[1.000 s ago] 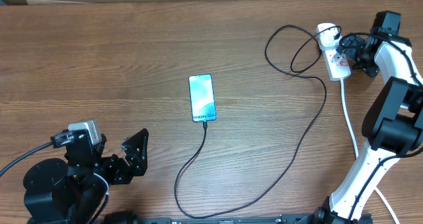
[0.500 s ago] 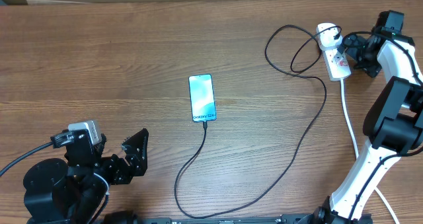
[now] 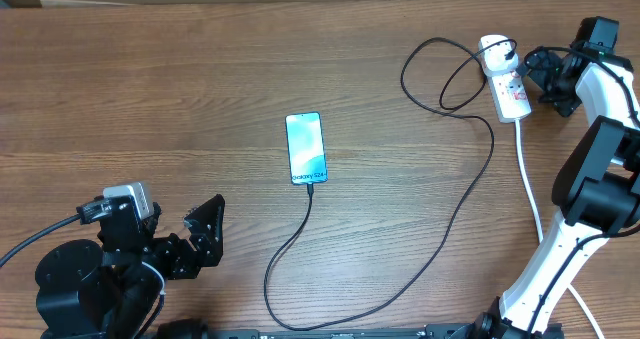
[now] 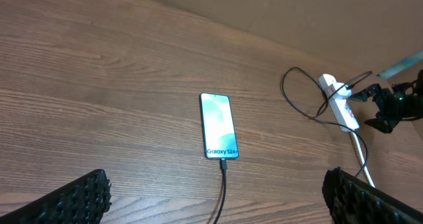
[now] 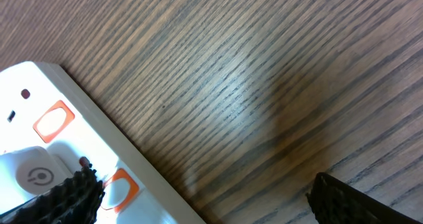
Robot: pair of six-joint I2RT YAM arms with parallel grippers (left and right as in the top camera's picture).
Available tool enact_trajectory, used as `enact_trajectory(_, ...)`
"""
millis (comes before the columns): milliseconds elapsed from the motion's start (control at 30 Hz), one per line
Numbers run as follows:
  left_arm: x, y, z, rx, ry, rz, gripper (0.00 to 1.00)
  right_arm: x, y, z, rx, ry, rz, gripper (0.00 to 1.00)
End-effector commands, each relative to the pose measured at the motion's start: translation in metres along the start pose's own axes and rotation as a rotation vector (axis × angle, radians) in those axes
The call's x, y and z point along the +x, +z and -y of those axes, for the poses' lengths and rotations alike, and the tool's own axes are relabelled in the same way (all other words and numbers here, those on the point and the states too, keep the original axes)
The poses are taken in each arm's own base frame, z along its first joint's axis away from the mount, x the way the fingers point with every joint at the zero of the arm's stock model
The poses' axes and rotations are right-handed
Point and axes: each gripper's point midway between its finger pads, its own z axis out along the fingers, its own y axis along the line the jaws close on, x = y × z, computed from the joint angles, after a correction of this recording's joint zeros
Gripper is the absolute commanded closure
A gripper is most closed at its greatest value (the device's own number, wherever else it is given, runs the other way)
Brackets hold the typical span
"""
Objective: Plug charger to phone and switch on socket
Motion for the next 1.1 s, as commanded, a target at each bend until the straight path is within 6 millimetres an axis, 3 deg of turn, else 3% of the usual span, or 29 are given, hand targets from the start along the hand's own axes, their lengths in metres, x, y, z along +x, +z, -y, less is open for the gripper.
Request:
enact_trajectory(0,0.000,0.000,0.000,-0.003,-0.003,0.003,0.00,-0.014,-0.001,0.003,0.013,0.020,0.036,0.00)
enact_trajectory(500,0.000,0.000,0.000,-0.003,-0.003,0.003,0.01,0.003,0.017,0.008,0.034,0.007,-0.019,0.00)
enact_trajectory(1067,0.000,0.000,0.000,-0.003,-0.003,0.003,0.00,0.016,0.019,-0.011,0.002,-0.082,-0.049,0.00)
